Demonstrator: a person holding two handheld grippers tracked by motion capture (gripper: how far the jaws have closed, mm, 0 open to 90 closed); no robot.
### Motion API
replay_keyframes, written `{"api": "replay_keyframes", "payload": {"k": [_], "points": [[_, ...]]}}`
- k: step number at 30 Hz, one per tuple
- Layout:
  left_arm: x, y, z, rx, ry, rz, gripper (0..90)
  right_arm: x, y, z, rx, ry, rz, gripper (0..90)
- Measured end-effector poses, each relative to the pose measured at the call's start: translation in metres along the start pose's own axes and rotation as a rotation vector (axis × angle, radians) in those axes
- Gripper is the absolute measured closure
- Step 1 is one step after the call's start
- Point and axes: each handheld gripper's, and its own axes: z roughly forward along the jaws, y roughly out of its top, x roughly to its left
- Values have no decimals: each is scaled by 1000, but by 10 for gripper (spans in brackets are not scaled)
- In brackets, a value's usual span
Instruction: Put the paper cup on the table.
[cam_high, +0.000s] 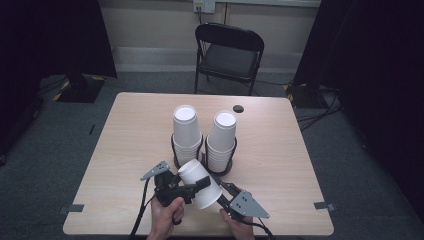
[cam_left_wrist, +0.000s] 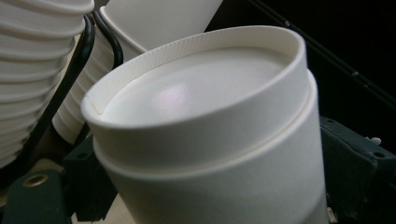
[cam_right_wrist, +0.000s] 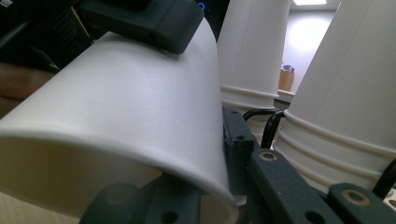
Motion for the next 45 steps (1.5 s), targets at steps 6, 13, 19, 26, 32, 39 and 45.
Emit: {"api": "replay_keyframes", "payload": {"k": [6,13,19,26,32,39,45], "points": [[2,1,2,6,-5,3,106,-2,0,0,-14,-19,3,852],[0,3,1,-7,-15,-7,109,-2,2,0,-25,-47,12,856],[-2,3,-2,-24,4,4,107,-1,3,1,-35,-54,25,856],[-1,4,-2,-64,32,-3,93,0,3,1,-26,-64,24,861],[5,11,-6,-78,70,31,90,-2,-3,-4,-4,-48,41,861],[11,21,-18,-133,96,60,153,-3,-5,-6,60,-23,91,861],[15,27,-29,-177,159,145,145,-6,-5,-7,98,-19,120,861]]}}
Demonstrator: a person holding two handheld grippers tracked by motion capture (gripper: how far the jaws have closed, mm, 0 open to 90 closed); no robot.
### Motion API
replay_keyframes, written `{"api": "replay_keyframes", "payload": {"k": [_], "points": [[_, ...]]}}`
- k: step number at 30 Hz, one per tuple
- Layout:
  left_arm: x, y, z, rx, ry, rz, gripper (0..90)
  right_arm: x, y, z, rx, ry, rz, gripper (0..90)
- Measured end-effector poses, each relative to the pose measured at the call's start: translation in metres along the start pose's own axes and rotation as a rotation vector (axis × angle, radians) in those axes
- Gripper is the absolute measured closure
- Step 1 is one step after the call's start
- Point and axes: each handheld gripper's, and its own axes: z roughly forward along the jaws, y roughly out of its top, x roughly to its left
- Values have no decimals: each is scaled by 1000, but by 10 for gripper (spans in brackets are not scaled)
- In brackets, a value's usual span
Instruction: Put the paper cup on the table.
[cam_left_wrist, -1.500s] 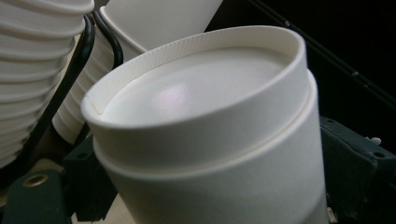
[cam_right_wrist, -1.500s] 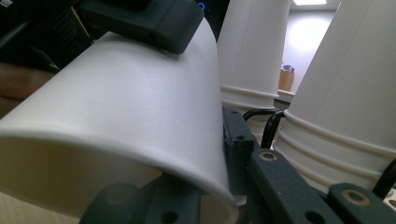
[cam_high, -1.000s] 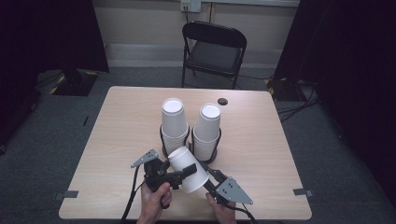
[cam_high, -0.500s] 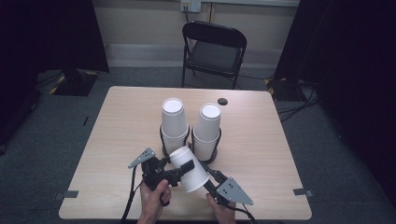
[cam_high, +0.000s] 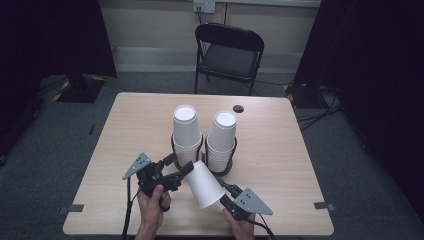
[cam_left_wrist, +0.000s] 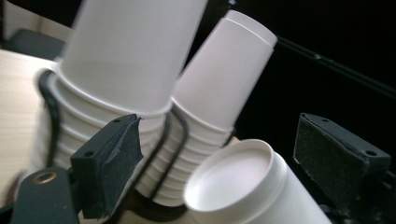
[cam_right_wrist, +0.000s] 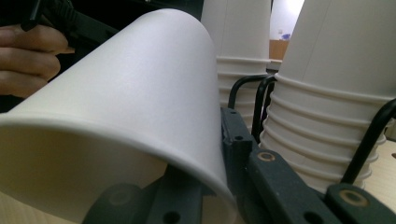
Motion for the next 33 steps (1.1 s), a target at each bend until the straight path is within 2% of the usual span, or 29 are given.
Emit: {"api": "replay_keyframes", "payload": {"k": [4,6,7,9,12,13,15,16,18,22,24,26,27,29,33], "points": [[0,-1,-3,-13,7,69,145,-3,0,-1,35,11,35,861],[1,-2,-3,-16,41,89,147,-4,1,-1,51,13,55,860],[1,-3,-3,-27,66,114,153,-5,1,-2,59,14,66,860],[2,-6,-4,-39,86,150,159,-8,2,-2,72,17,90,860],[4,-10,-5,-41,103,177,159,-11,2,-4,93,9,106,861],[5,-11,-6,-35,109,196,159,-12,3,-5,99,10,115,861],[5,-12,-4,-22,143,198,159,-14,3,-6,114,2,127,861],[5,-12,-4,-16,140,210,159,-15,3,-6,126,0,133,862],[2,-12,-3,-10,159,264,171,-17,3,-6,149,-1,148,862],[0,-13,-4,5,182,328,165,-20,4,-8,185,-3,169,863],[0,-15,-5,23,168,350,162,-22,5,-8,207,1,175,863],[-2,-16,-7,59,157,408,157,-23,6,-9,224,11,182,863],[-5,-18,-8,64,161,419,158,-23,7,-9,233,19,184,863],[-8,-18,-11,84,139,456,171,-24,8,-11,242,48,198,863],[-11,-21,-13,118,121,499,154,-28,11,-12,288,44,208,864]]}}
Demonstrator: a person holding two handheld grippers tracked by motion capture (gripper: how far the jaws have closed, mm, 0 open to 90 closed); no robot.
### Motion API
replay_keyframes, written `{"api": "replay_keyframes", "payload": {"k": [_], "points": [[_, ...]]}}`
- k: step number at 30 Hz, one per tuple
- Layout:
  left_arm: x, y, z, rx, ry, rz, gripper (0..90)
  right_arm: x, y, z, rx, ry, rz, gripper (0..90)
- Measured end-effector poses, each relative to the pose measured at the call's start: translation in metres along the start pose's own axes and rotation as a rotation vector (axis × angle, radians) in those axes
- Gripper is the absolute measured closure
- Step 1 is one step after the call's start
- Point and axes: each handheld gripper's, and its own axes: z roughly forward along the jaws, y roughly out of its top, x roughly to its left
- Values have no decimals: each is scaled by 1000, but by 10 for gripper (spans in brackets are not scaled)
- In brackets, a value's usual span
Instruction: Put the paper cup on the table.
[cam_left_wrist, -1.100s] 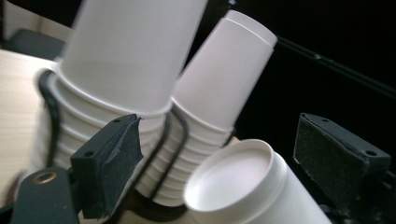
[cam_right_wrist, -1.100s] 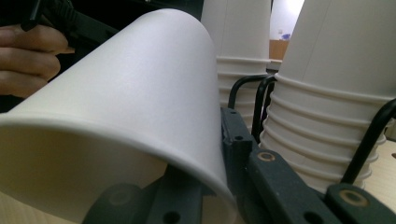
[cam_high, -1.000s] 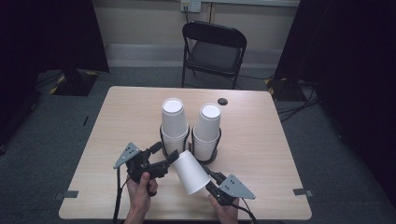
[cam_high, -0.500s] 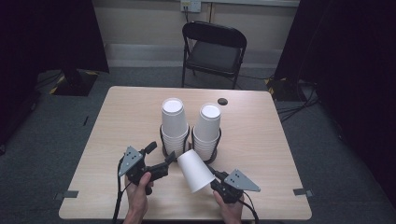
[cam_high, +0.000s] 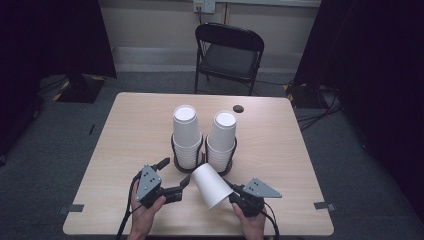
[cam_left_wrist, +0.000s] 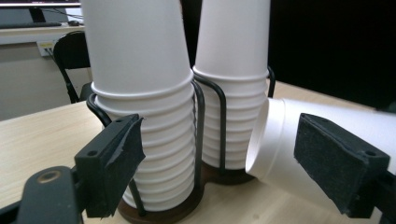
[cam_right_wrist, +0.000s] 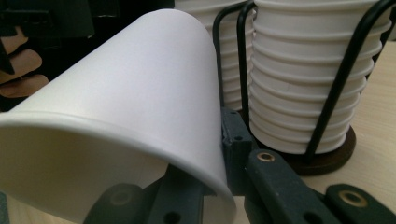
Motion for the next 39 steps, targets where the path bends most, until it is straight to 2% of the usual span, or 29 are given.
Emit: {"api": "replay_keyframes", "payload": {"k": [2,6,10,12,15,18,21,24,30,34,39], "points": [[-1,-3,0,3,-50,29,152,-3,2,-2,22,11,6,863],[-6,-10,3,-7,-75,90,154,-8,7,-6,63,31,11,863],[-11,-13,3,6,-76,152,158,-11,14,-9,112,47,2,863],[-13,-14,2,8,-59,185,156,-11,18,-10,148,72,-35,863],[-14,-15,2,36,-97,224,163,-11,23,-11,191,89,-53,863],[-15,-16,2,56,-108,275,167,-13,26,-10,224,107,-61,864],[-19,-18,4,99,-116,341,174,-15,27,-8,247,128,-52,864],[-23,-21,5,105,-148,372,189,-17,28,-6,261,152,-39,863],[-29,-25,8,130,-213,433,186,-19,34,-1,340,179,-42,864],[-35,-27,9,133,-209,488,188,-21,36,3,370,207,-29,863],[-45,-31,11,135,-201,544,182,-22,37,6,415,215,-15,863]]}}
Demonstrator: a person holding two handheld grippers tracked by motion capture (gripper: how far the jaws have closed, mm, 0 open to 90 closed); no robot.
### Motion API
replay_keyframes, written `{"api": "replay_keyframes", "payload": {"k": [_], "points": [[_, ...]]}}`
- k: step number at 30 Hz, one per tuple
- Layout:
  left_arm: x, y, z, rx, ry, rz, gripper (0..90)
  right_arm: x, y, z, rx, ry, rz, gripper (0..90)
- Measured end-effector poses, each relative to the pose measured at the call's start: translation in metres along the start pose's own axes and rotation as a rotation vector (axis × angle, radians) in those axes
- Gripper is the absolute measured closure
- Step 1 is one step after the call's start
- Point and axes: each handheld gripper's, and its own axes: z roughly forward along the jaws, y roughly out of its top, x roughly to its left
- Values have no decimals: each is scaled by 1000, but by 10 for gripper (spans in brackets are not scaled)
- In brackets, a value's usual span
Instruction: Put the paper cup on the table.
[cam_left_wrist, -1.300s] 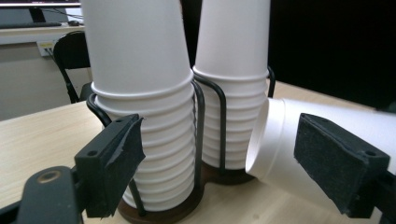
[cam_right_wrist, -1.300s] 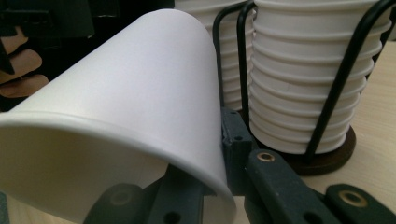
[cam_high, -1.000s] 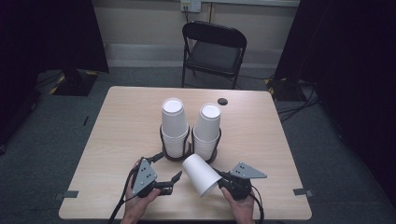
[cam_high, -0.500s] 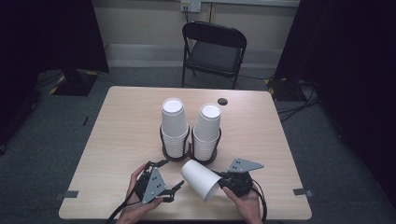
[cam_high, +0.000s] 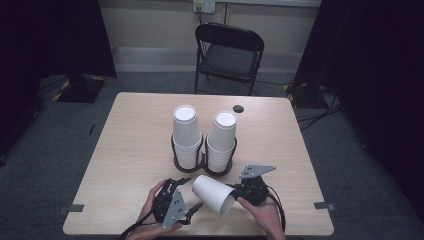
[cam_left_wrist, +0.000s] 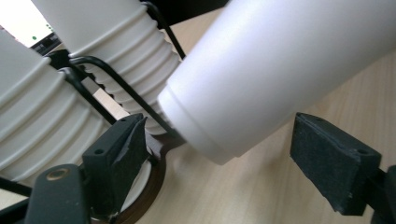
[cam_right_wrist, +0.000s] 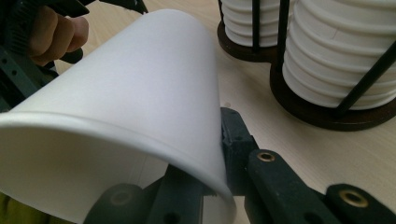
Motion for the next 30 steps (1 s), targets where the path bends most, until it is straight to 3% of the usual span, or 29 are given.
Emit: {"api": "replay_keyframes", "payload": {"k": [6,16,24,30], "points": [[-11,3,5,48,33,92,156,-2,9,6,77,15,12,863],[-22,11,14,102,55,232,114,4,18,16,132,31,-6,863],[-27,20,21,96,59,262,56,7,24,24,147,47,-12,862],[-29,24,24,86,57,253,40,11,30,31,150,63,-14,861]]}}
